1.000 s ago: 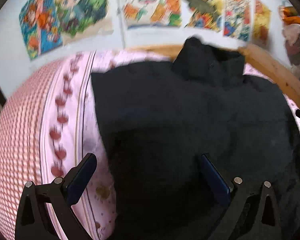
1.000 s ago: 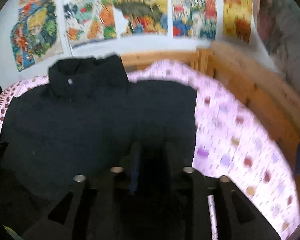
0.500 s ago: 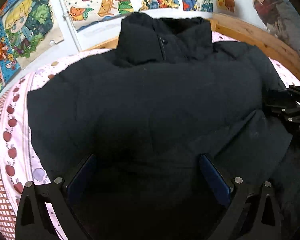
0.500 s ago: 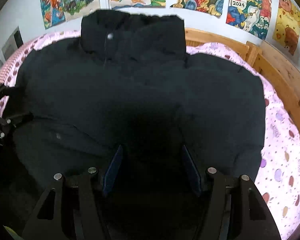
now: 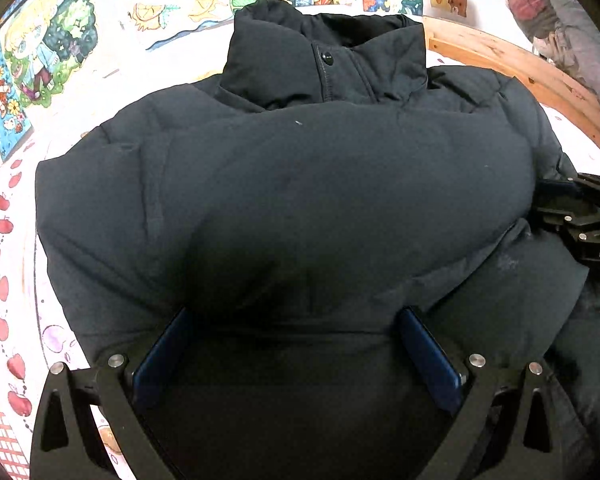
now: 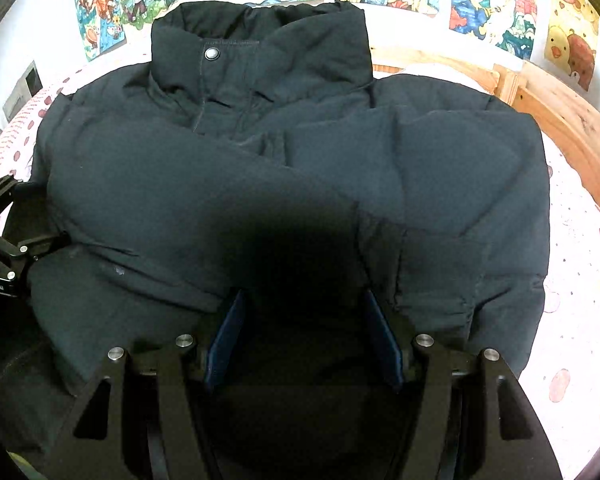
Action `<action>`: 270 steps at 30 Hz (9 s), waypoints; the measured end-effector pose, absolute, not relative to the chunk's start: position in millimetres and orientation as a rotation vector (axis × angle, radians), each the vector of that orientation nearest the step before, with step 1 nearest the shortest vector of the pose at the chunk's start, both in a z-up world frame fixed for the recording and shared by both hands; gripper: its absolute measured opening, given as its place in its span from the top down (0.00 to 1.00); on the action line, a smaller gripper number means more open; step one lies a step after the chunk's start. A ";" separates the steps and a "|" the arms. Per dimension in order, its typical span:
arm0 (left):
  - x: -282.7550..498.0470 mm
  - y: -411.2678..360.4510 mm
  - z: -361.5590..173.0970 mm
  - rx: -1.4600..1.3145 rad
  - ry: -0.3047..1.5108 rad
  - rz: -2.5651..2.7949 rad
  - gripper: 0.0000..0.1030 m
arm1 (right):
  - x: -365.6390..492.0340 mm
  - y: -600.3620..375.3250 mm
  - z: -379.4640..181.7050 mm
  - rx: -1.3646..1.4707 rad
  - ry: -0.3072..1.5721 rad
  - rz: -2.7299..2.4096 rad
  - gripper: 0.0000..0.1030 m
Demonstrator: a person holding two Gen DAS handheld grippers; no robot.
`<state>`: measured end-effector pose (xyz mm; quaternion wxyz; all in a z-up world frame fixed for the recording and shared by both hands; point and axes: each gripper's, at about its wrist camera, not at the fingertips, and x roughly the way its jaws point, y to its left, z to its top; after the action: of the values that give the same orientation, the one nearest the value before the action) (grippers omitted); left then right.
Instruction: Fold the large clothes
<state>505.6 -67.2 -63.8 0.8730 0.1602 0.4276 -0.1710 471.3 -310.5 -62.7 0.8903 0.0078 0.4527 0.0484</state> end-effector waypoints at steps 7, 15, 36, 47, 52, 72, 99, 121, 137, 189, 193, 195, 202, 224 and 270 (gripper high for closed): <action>511.1 -46.1 -28.8 0.179 0.906 -0.466 0.00 | 457.6 -335.2 -8.7 0.056 0.806 0.142 0.43; 567.3 -57.0 46.8 0.186 0.700 -0.349 0.00 | 541.9 -369.8 41.4 0.161 0.762 0.115 0.29; 653.4 -115.5 42.3 0.150 0.658 -0.191 0.53 | 671.1 -312.3 38.9 0.069 0.935 0.142 0.89; 631.5 -82.2 38.7 0.068 0.607 -0.279 0.96 | 617.1 -322.2 53.0 0.044 0.826 0.207 0.97; 623.4 -71.0 16.5 0.145 0.715 -0.274 0.96 | 595.1 -324.7 40.2 -0.014 0.852 0.217 0.97; 590.7 -68.8 9.9 0.210 0.648 -0.367 0.88 | 558.3 -342.5 21.4 0.106 0.846 0.332 0.99; 645.2 -126.6 -42.0 0.272 0.979 -0.686 0.92 | 609.9 -275.4 -46.0 -0.047 1.168 0.522 0.87; 640.8 -136.2 -36.3 0.211 0.862 -0.704 0.95 | 591.5 -307.5 -41.9 0.202 1.005 0.426 0.93; 590.5 -177.1 -54.1 0.530 0.792 -0.483 0.94 | 598.4 -299.2 -62.9 0.138 1.063 0.379 0.90; 252.7 -6.0 106.0 0.168 0.471 -0.338 0.00 | 234.2 -304.1 179.0 0.135 0.602 0.225 0.02; 234.1 11.2 97.6 0.197 0.488 -0.345 0.00 | 209.4 -298.6 171.7 0.111 0.598 0.232 0.02; 226.0 19.5 94.8 0.205 0.490 -0.342 0.00 | 197.5 -294.5 167.0 0.103 0.598 0.234 0.02; 192.4 52.1 79.6 0.192 0.514 -0.359 0.00 | 159.3 -276.2 139.2 0.085 0.653 0.289 0.02; 142.8 61.2 -17.5 0.495 0.672 -0.386 0.00 | 74.9 -214.8 62.0 -0.304 0.841 0.405 0.02; 150.2 41.0 -28.9 0.700 0.682 -0.340 0.00 | 76.7 -227.4 62.3 -0.381 0.871 0.394 0.02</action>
<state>150.2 41.0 -28.9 0.8692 0.3347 0.3258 -0.1623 76.7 -227.4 62.3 0.8705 -0.1822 0.4166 0.1885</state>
